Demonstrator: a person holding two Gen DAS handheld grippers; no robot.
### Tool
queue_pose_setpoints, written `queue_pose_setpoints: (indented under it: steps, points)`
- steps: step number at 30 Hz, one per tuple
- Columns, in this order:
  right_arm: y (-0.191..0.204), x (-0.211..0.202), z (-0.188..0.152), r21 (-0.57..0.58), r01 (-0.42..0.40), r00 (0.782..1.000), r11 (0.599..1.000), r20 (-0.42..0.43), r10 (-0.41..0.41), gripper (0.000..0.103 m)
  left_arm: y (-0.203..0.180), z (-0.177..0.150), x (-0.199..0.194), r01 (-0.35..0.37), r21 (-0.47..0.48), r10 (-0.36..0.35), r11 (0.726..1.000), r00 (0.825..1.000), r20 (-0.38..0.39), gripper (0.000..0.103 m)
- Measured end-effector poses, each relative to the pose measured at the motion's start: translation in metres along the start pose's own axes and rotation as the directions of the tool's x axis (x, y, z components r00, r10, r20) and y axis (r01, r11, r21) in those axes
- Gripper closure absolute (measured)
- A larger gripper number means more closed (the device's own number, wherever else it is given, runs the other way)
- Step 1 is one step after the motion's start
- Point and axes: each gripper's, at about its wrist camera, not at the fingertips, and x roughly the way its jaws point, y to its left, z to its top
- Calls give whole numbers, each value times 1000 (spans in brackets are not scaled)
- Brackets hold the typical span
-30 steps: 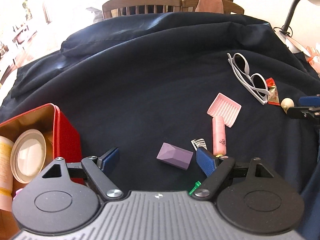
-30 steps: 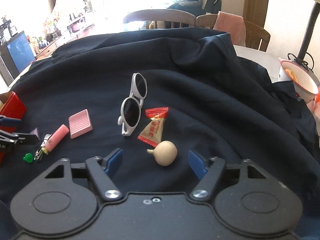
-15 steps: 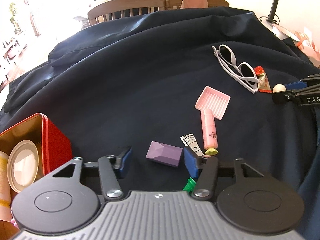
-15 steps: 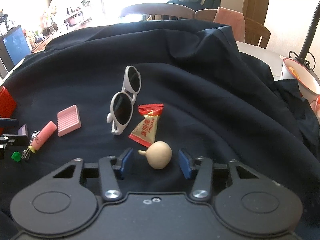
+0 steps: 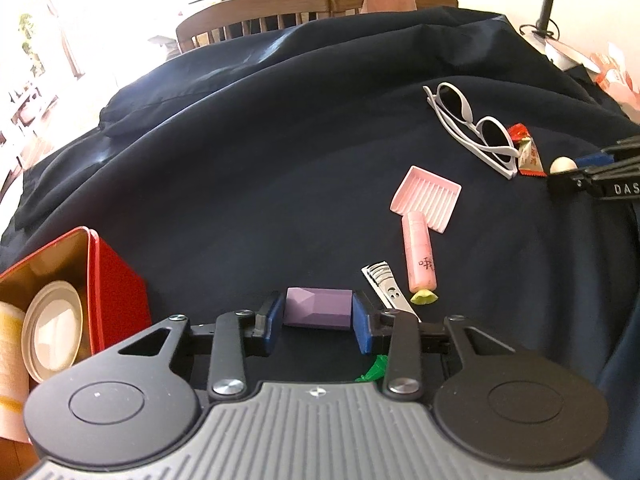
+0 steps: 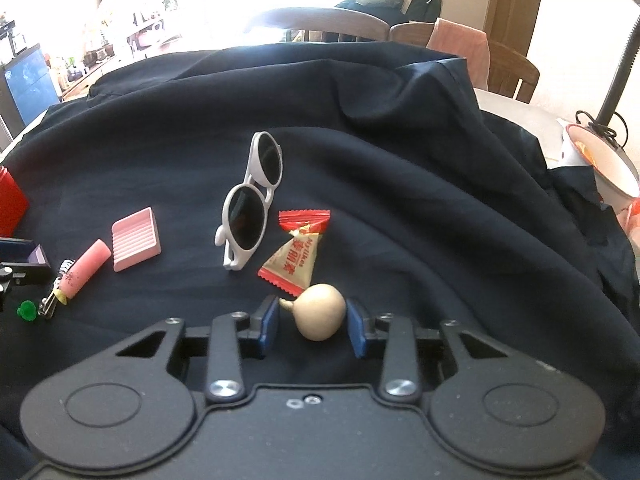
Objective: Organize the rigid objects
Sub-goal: 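Grasp the purple block with the left gripper while the right grasps the wooden egg toy, then carry the purple block and egg toy into the tin box and release both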
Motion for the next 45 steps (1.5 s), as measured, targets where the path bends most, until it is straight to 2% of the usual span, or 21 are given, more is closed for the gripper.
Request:
queue_pose_setpoints:
  steps: [13, 21, 35, 45]
  points:
    - [20, -50, 2, -41, -60, 997, 997, 49, 62, 68, 10, -2, -33, -3, -94, 6, 996, 1000, 30, 68]
    - [52, -85, 7, -91, -106, 990, 990, 80, 113, 67, 20, -9, -62, 2, -158, 4, 987, 999, 40, 68]
    - [134, -128, 13, -212, -198, 968, 957, 112, 225, 68, 40, -31, -114, 29, -177, -15, 984, 997, 82, 68]
    - [196, -133, 13, -256, -232, 958, 938, 105, 266, 68, 84, -53, -137, 32, -195, -13, 980, 995, 99, 68]
